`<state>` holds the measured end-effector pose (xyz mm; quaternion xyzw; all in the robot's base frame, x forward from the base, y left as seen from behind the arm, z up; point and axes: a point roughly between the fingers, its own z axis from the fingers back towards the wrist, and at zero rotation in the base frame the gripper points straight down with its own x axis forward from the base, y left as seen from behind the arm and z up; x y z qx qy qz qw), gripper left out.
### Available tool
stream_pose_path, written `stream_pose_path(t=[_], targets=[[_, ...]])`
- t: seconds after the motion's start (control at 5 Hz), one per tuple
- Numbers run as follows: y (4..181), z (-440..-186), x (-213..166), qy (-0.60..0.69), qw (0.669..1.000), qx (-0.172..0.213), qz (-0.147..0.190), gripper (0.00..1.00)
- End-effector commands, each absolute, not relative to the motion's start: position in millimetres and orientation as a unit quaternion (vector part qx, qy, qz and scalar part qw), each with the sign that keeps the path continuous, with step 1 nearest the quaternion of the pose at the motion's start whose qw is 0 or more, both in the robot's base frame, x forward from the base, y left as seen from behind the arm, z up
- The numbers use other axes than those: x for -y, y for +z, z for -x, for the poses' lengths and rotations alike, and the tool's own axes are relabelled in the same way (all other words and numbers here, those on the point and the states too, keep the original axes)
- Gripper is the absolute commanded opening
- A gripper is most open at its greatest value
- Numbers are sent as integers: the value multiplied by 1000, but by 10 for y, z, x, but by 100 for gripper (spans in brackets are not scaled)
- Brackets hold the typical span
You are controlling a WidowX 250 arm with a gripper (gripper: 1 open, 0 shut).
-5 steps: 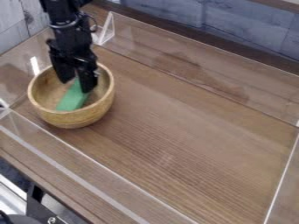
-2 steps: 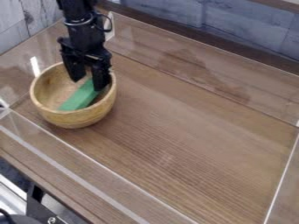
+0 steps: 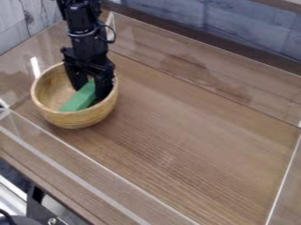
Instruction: Move green stick from inside the wooden bowl to the table next to it
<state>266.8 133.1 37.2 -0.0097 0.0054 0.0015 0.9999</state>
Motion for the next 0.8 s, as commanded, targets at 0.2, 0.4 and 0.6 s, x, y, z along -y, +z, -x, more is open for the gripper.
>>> stream_pose_path(t=[0.2, 0.4, 0.6], targets=[[761, -2816, -1275, -40, 999, 16, 5, 0], [895, -2865, -1242, -58, 998, 17, 9, 0], [878, -2877, -1150, -50, 999, 17, 12, 0]])
